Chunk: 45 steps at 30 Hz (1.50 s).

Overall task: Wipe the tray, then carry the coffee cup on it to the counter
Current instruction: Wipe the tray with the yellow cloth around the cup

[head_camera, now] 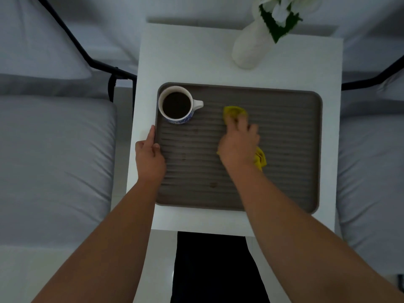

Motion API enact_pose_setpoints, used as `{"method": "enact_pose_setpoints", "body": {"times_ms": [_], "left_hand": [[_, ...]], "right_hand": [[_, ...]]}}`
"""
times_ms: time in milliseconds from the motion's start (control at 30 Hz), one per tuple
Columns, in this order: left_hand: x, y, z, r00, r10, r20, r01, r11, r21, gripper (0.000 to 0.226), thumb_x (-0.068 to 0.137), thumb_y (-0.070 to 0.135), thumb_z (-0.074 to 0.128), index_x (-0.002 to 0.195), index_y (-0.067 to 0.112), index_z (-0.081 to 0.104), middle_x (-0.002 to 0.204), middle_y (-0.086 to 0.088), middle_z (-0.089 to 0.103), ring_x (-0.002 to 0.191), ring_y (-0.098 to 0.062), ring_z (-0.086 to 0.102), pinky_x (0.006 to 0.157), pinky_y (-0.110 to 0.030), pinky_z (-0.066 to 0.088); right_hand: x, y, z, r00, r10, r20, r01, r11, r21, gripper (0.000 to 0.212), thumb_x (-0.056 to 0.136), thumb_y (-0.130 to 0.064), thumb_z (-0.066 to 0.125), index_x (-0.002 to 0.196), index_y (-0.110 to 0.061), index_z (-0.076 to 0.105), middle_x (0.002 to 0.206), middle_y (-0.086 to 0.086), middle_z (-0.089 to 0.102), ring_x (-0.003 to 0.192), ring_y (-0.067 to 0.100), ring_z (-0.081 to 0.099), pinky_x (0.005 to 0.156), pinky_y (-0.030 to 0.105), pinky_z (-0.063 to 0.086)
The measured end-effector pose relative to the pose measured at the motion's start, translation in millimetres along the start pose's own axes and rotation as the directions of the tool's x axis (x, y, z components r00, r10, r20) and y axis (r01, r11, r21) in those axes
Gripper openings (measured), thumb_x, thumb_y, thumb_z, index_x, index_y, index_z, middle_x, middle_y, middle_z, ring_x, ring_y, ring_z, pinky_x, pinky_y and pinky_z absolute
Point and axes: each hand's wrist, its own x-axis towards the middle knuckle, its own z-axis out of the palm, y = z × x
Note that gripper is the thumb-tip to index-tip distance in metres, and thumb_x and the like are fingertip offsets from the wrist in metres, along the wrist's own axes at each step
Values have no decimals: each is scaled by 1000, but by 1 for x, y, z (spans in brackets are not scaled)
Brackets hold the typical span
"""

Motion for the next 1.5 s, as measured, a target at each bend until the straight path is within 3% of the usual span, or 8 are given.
{"method": "enact_pose_setpoints", "body": {"times_ms": [100, 233, 400, 600, 833, 1033, 1333, 1500], "left_hand": [[0, -1, 1, 1000, 5, -1, -5, 1000, -2, 49, 103, 14, 33, 149, 31, 31, 123, -11, 43, 97, -11, 45, 93, -16, 31], [-1, -3, -1, 1000, 16, -6, -16, 1000, -8, 49, 103, 13, 33, 149, 30, 31, 113, -2, 38, 96, -10, 45, 90, -11, 29], [-1, -4, 1, 999, 33, -25, -34, 999, -15, 49, 102, 11, 34, 148, 29, 33, 110, -2, 38, 94, -12, 46, 89, -9, 28], [0, -4, 2, 999, 35, -18, -35, 999, -17, 50, 102, 10, 34, 149, 28, 32, 110, -3, 38, 95, -12, 45, 88, -8, 28], [0, -3, 1, 1000, 16, -4, -16, 999, -29, 50, 103, 12, 33, 149, 31, 32, 113, -1, 37, 97, -11, 45, 94, -15, 31], [-1, -3, 2, 1000, 13, -18, -14, 1000, -20, 49, 103, 13, 33, 148, 31, 33, 123, -11, 44, 98, -13, 46, 97, -21, 34], [-3, -4, 3, 999, 41, -36, -41, 999, 0, 49, 103, 14, 33, 148, 31, 33, 121, -13, 44, 98, -14, 46, 97, -23, 35], [-4, 0, 2, 999, 20, -25, -20, 1000, -8, 49, 103, 13, 33, 149, 29, 33, 113, -1, 36, 99, -12, 44, 95, -18, 30]], "right_hand": [[-5, -34, 8, 975, -223, 19, 223, 974, -31, 57, 88, -14, 47, 143, -20, 33, 145, 9, 31, 114, 37, 38, 91, 46, 35], [2, -29, 5, 939, -339, 57, 343, 933, -110, 55, 89, -14, 47, 142, -18, 34, 142, 12, 36, 116, 37, 39, 90, 46, 36], [7, 39, -16, 999, -33, 32, 37, 993, -110, 65, 78, -26, 68, 137, -22, 41, 141, 12, 38, 118, 39, 39, 92, 47, 37], [1, 86, -26, 978, 205, -24, -206, 979, -1, 59, 81, -13, 57, 138, -21, 42, 144, 15, 33, 117, 41, 37, 92, 50, 36], [8, -16, -4, 983, -184, 26, 185, 983, -22, 56, 85, -11, 46, 139, -25, 40, 141, 12, 34, 117, 37, 36, 95, 46, 34], [17, -32, -4, 947, -309, 83, 315, 945, -82, 51, 88, -13, 48, 137, -23, 40, 145, 12, 28, 125, 37, 31, 100, 50, 32], [24, 111, -30, 996, 90, -17, -91, 990, -107, 66, 74, -22, 73, 133, -26, 45, 136, 15, 39, 116, 42, 38, 93, 52, 37], [13, 147, -29, 961, 273, -35, -273, 962, -5, 68, 81, -9, 60, 144, -19, 35, 146, 19, 29, 115, 43, 37, 94, 48, 38]]}}
